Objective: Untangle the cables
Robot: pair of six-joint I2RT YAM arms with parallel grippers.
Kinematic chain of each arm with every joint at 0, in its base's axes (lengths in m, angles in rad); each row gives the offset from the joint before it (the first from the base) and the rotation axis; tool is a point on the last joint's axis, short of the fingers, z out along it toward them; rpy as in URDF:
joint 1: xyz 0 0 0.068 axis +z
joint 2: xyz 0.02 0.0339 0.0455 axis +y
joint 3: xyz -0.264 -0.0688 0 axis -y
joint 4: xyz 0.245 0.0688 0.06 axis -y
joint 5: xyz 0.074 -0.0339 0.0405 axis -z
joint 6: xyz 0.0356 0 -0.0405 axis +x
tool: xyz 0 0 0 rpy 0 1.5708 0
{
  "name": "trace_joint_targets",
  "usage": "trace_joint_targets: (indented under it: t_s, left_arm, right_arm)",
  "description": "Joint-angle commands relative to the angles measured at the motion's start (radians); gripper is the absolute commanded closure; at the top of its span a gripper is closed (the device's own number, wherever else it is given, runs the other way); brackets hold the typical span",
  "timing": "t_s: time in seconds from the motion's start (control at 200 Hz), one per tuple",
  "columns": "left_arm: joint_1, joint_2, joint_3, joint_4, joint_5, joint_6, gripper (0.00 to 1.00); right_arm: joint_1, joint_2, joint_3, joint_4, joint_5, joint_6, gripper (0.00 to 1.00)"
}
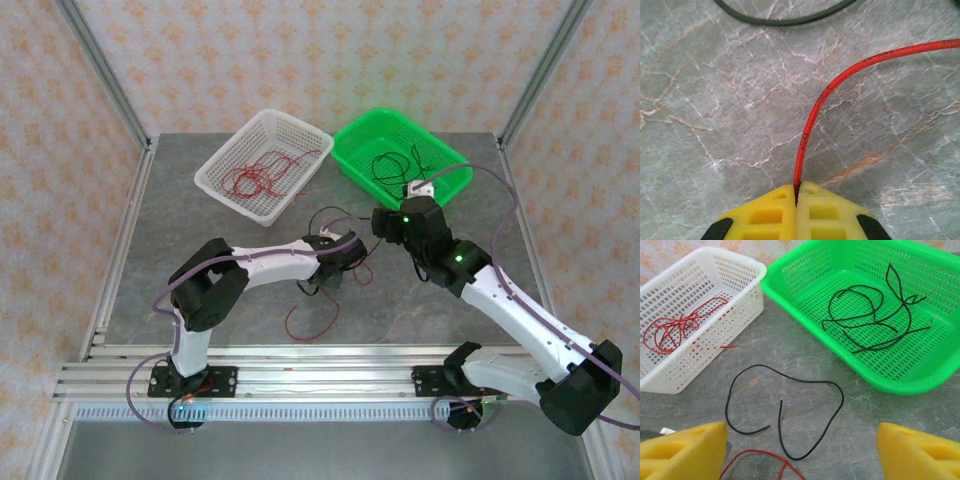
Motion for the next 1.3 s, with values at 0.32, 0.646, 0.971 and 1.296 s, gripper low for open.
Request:
trace_joint_targets:
  t_s: [0.32, 0.646, 0.971, 1.296]
  left_arm:
    - [-0.060, -0.188, 0.135, -0.115, -0.127, 0.005, 1.00]
    - [-0.074, -0.296, 0.152, -0.111, -0.147, 0.021, 1.00]
    - [-0.073, -0.365, 0.169, -0.073, -0.154, 0.028, 1.00]
    - [-0.073, -0.391, 0.193, -0.029, -0.152, 0.058, 1.00]
  right_arm:
    - [-0.030, -0.034, -0.015, 0.016, 0.007, 0.038, 0.23]
    - [-0.095, -0.051, -0.094, 0.092, -0.173, 0.097, 0.22]
    - [-0.196, 0.013, -0.339, 0.425, -0.502, 0.471, 0.22]
    - [-0.236, 0.063, -0.405, 0.639, -0.677, 0.682, 0.24]
